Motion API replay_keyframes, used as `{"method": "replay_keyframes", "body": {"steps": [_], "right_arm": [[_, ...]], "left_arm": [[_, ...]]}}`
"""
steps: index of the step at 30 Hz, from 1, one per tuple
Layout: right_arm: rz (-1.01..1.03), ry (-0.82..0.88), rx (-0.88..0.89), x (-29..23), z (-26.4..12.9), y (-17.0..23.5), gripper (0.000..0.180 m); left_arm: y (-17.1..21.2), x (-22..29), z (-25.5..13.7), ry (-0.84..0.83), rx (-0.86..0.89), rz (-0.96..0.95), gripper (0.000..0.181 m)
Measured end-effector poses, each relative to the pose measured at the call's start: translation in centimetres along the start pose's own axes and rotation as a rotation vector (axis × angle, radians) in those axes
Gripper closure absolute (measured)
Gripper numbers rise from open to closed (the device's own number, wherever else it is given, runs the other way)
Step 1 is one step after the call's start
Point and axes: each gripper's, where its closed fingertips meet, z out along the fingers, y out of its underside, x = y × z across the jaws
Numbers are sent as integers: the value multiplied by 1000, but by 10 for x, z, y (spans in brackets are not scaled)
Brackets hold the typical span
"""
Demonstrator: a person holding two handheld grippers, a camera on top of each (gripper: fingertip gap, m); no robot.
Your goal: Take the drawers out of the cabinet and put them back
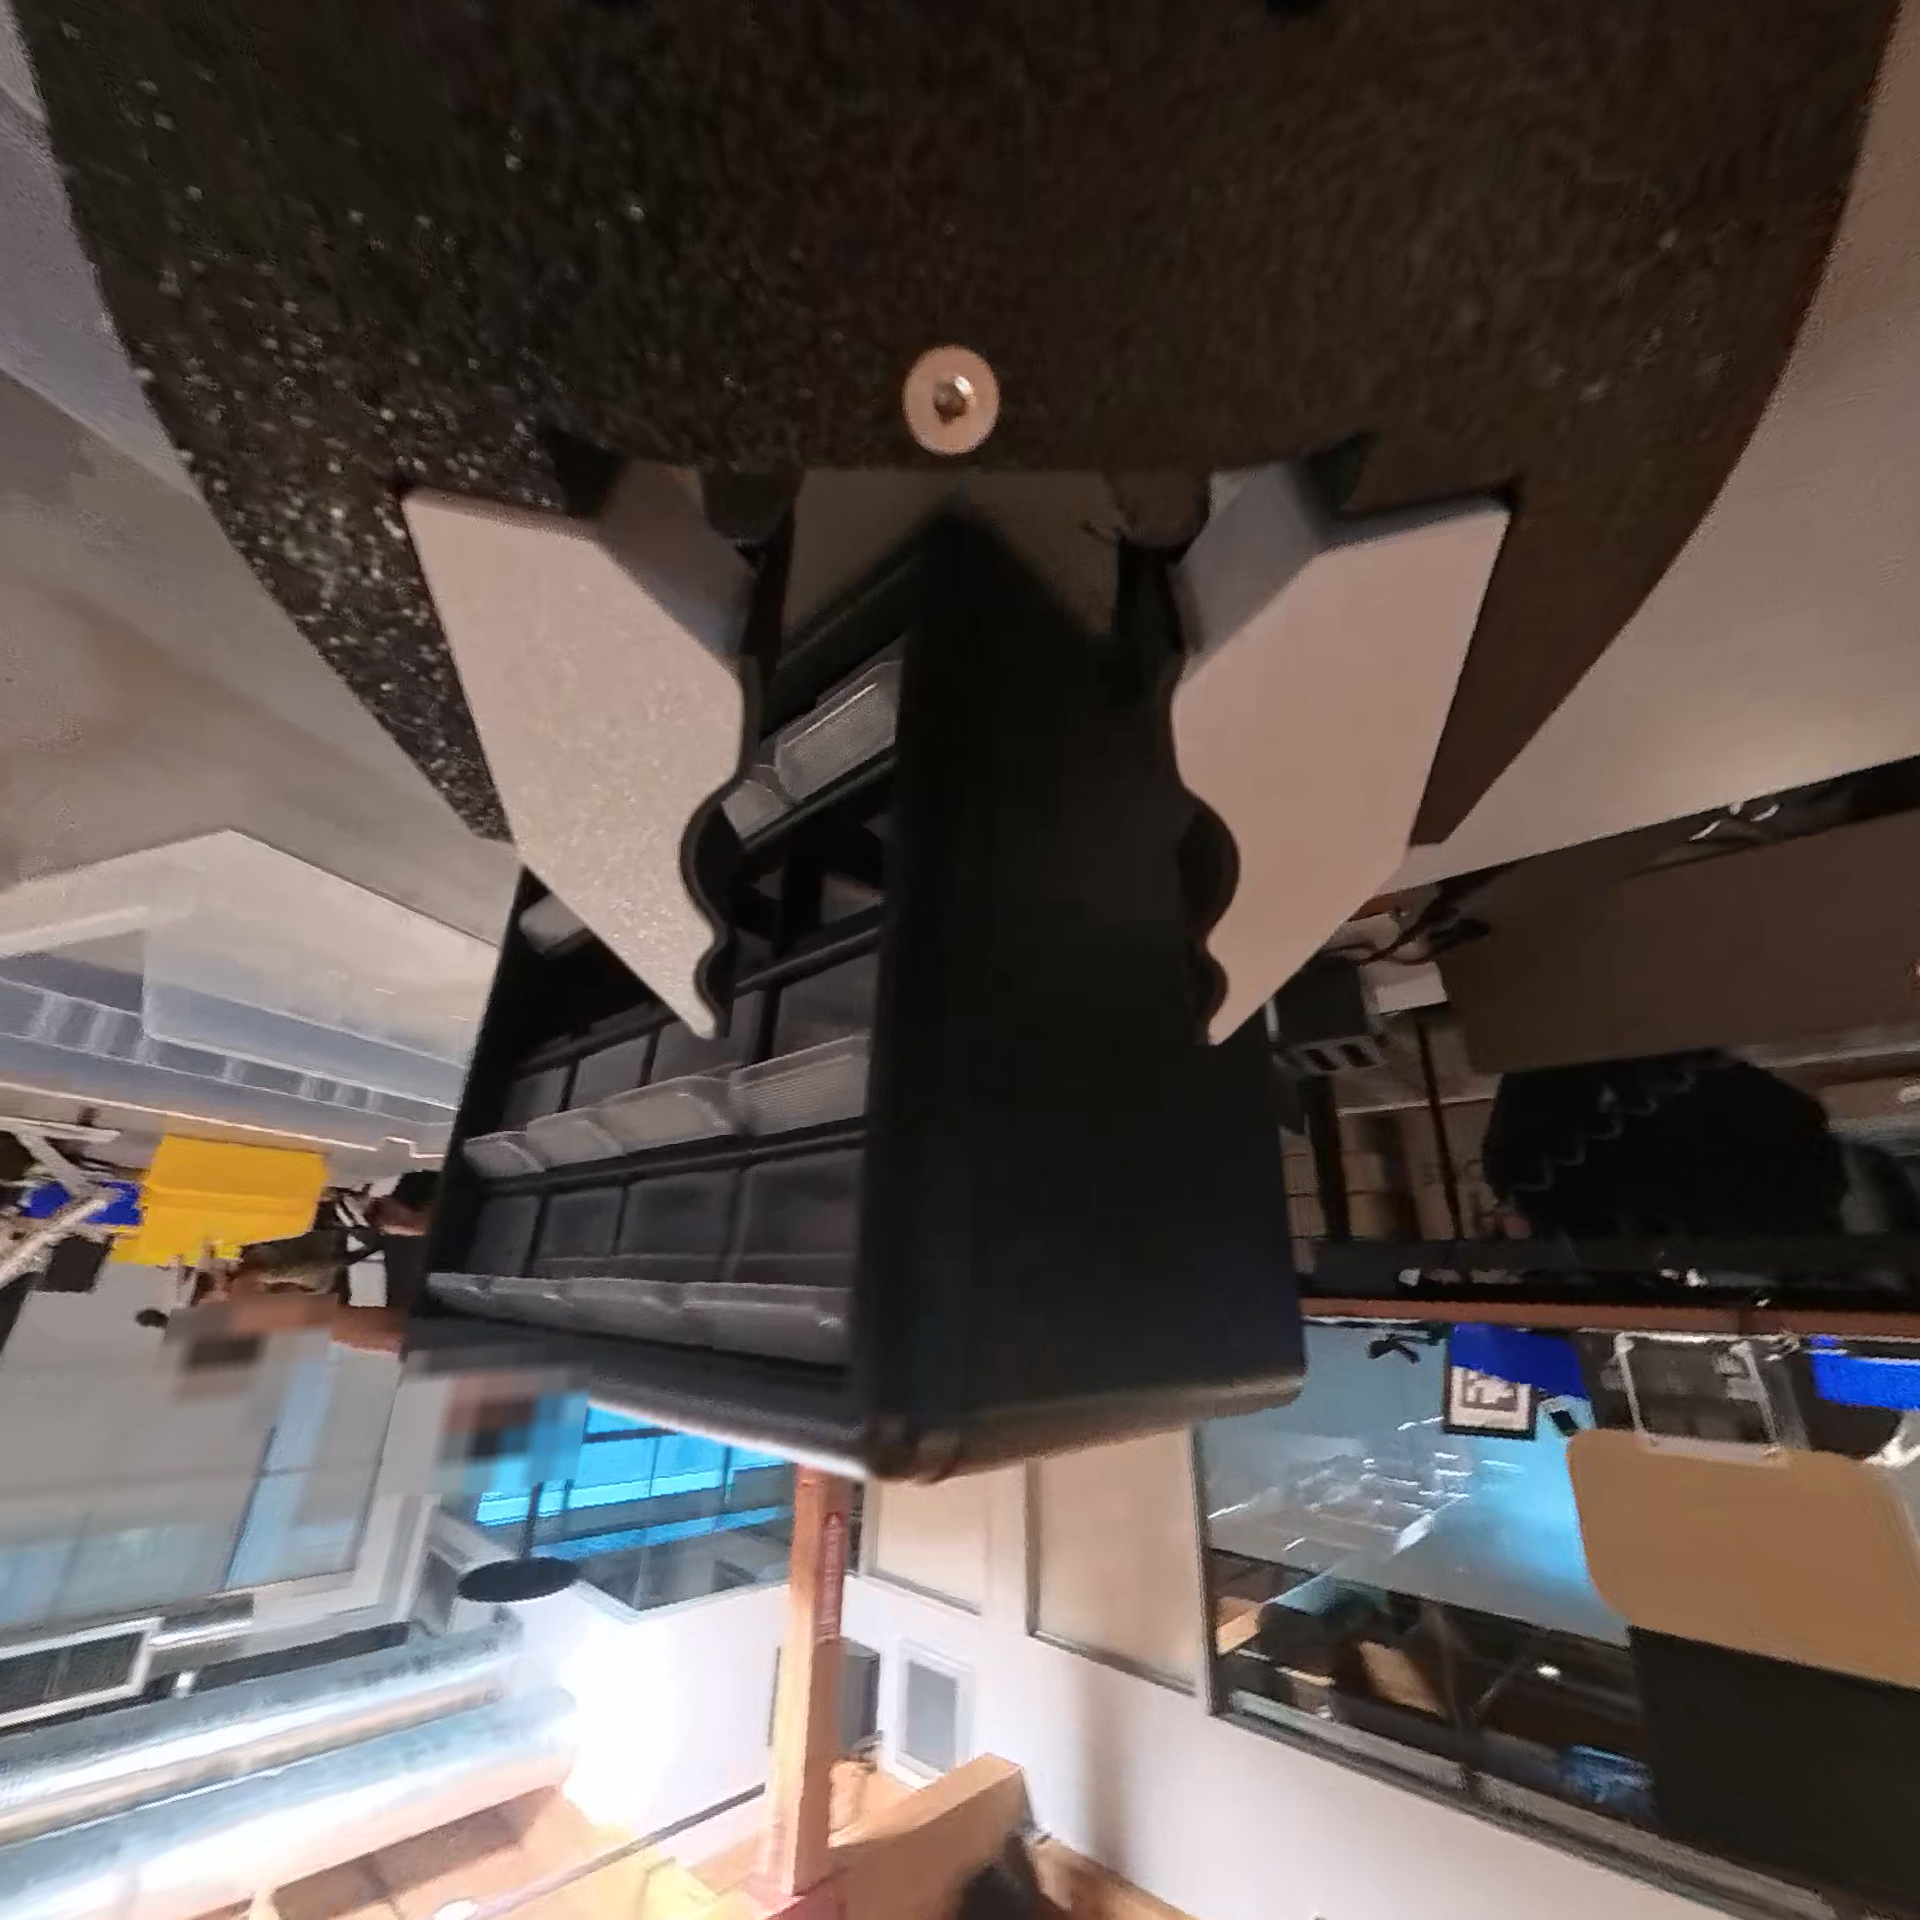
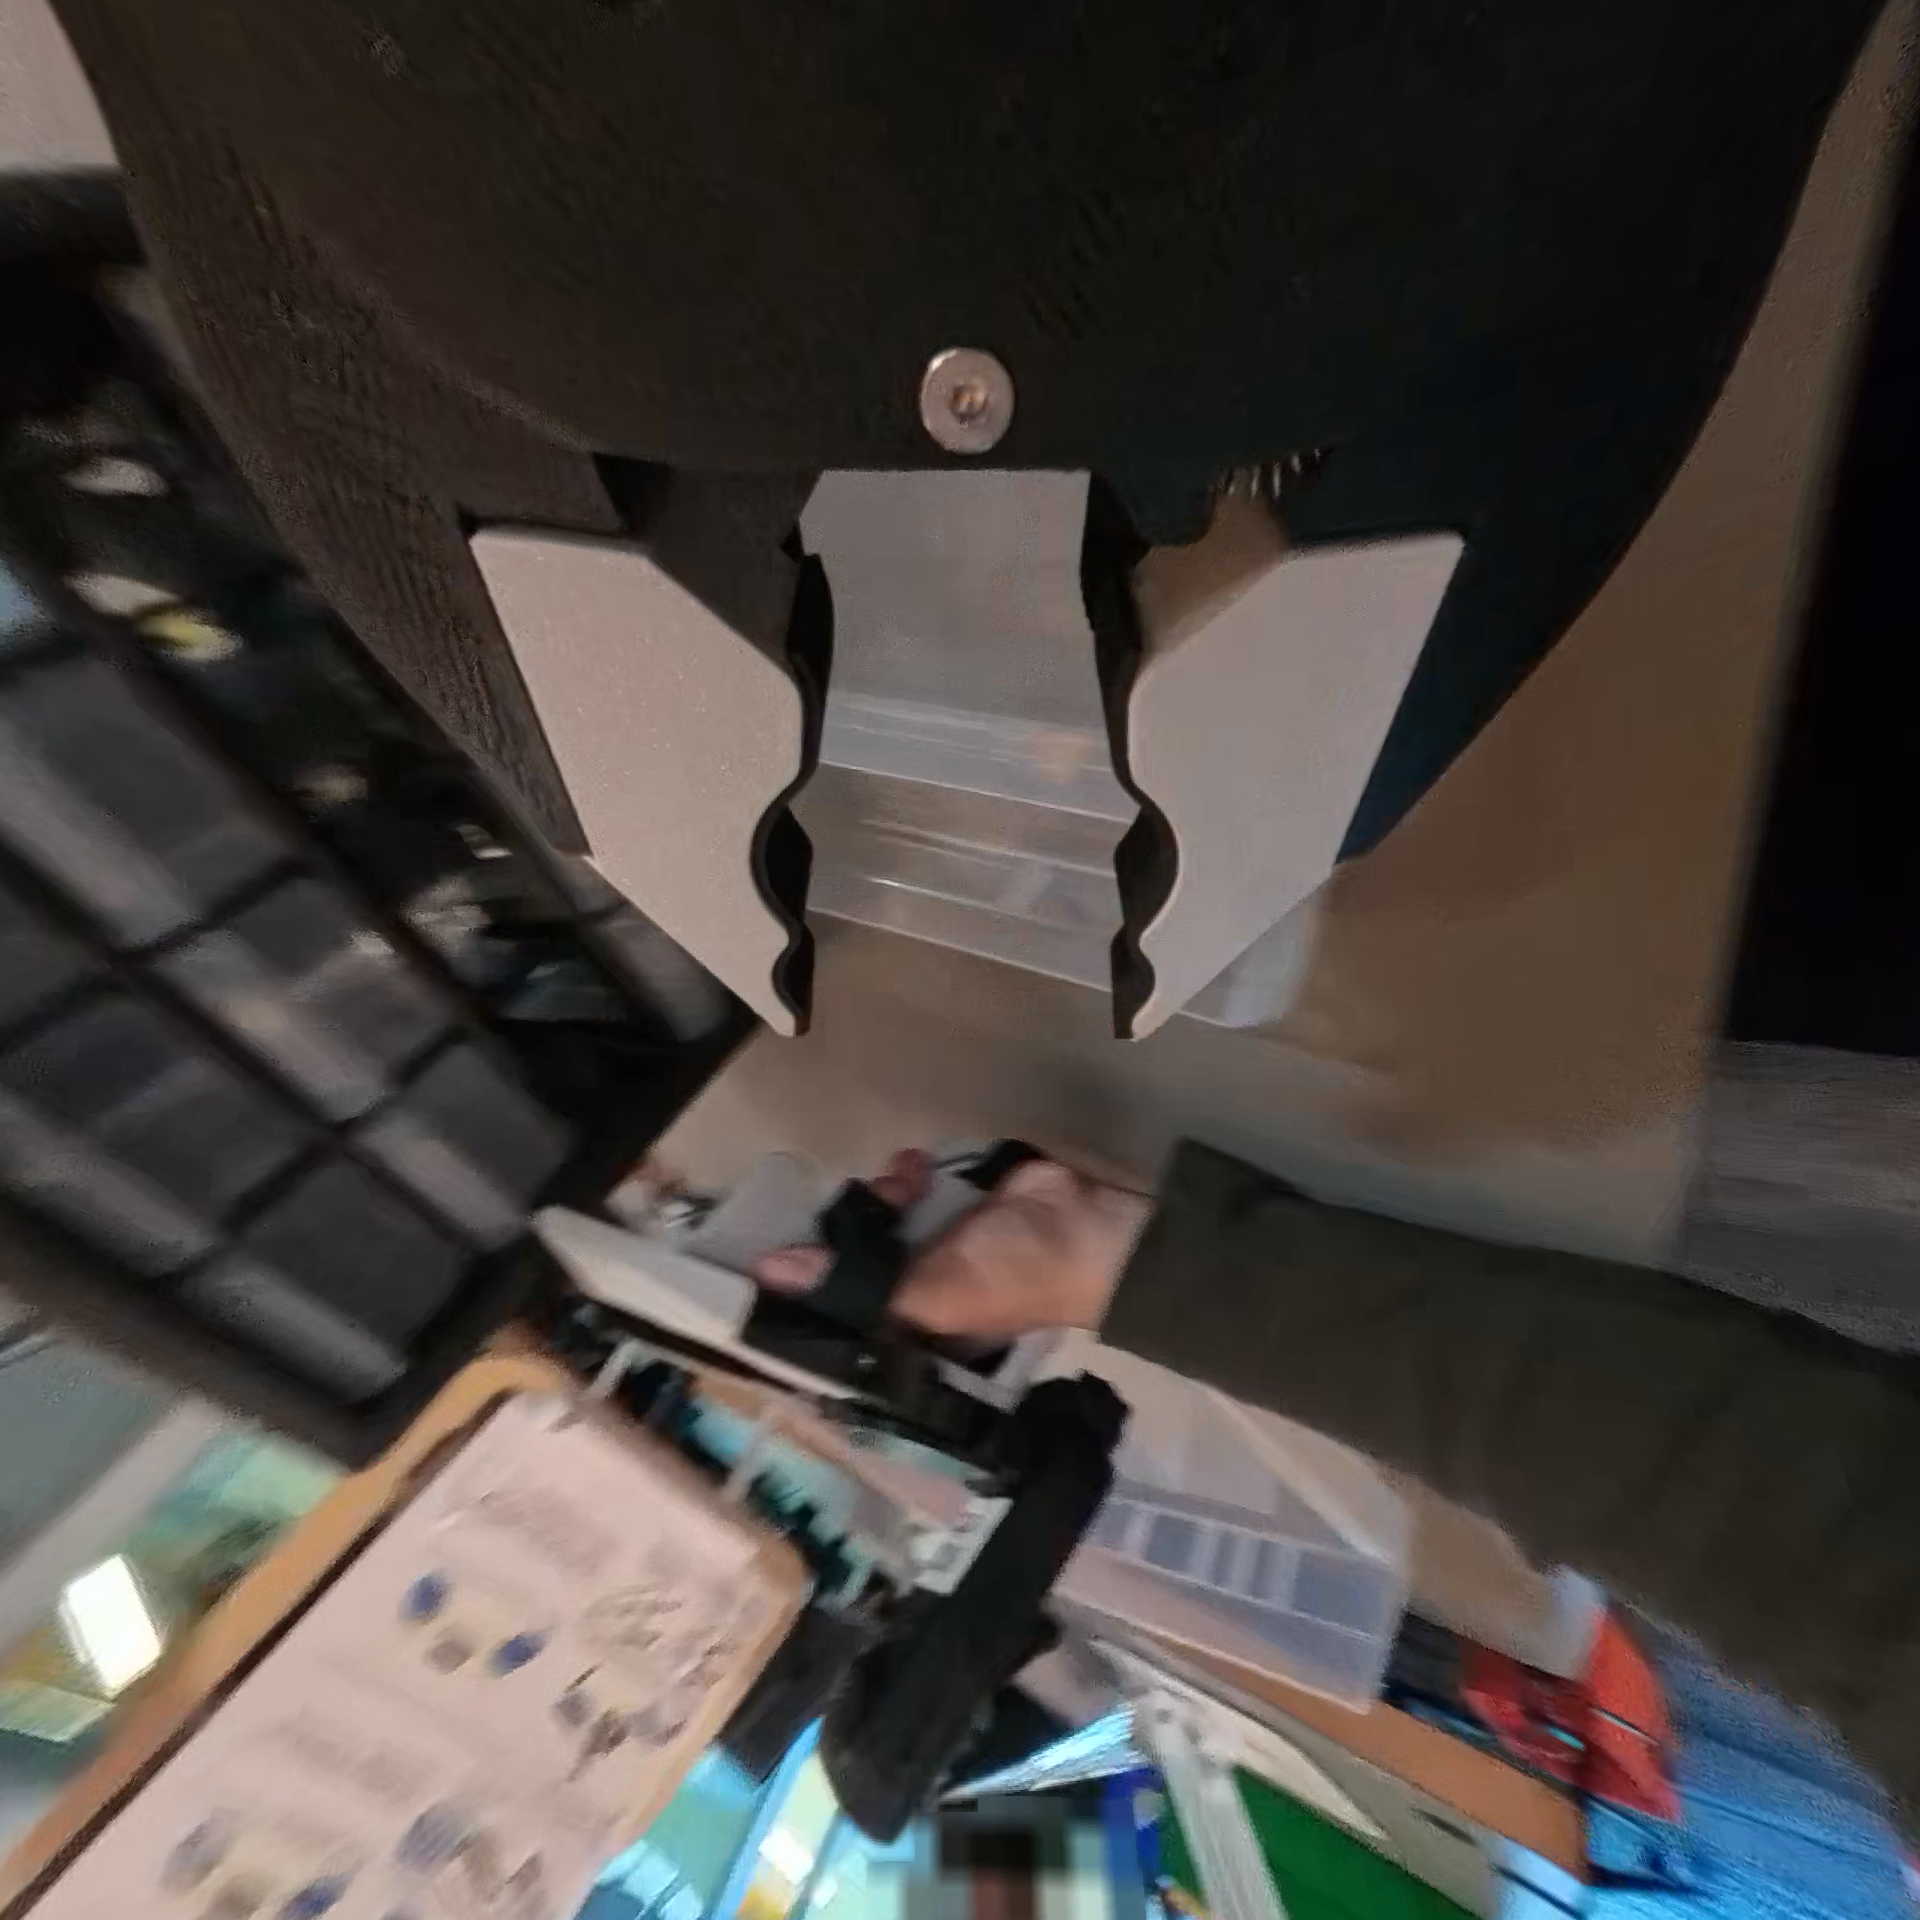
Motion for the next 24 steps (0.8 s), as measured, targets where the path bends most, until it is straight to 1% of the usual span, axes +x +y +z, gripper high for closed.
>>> {"method": "replay_keyframes", "body": {"steps": [2,4,6,9,11,13,14,16,17,21,24], "right_arm": [[139,-131,-63,-21,4,-3,117],[266,-238,-150,-43,8,0,118],[334,-272,-209,-59,13,6,121],[379,-289,-314,-75,22,19,125],[363,-277,-396,-78,26,32,126],[331,-271,-459,-79,27,43,134],[317,-278,-472,-80,26,45,140],[293,-295,-475,-83,25,45,160],[273,-297,-471,-83,24,44,164],[184,-361,-506,-85,16,46,167],[130,-410,-500,-80,10,42,167]], "left_arm": [[5,-10,0,-62,-13,-20,97],[9,-13,2,-97,-33,-10,96],[13,-10,3,-93,-44,-27,101],[17,-9,6,-100,-65,-51,109],[21,-10,7,-102,-92,-63,113],[26,-6,9,-73,-114,-71,118],[27,-2,10,-54,-123,-74,120],[30,5,12,-14,-133,-78,123],[30,9,12,7,-131,-78,125],[29,10,12,16,-106,-104,124],[28,8,11,33,-98,-145,129]]}}
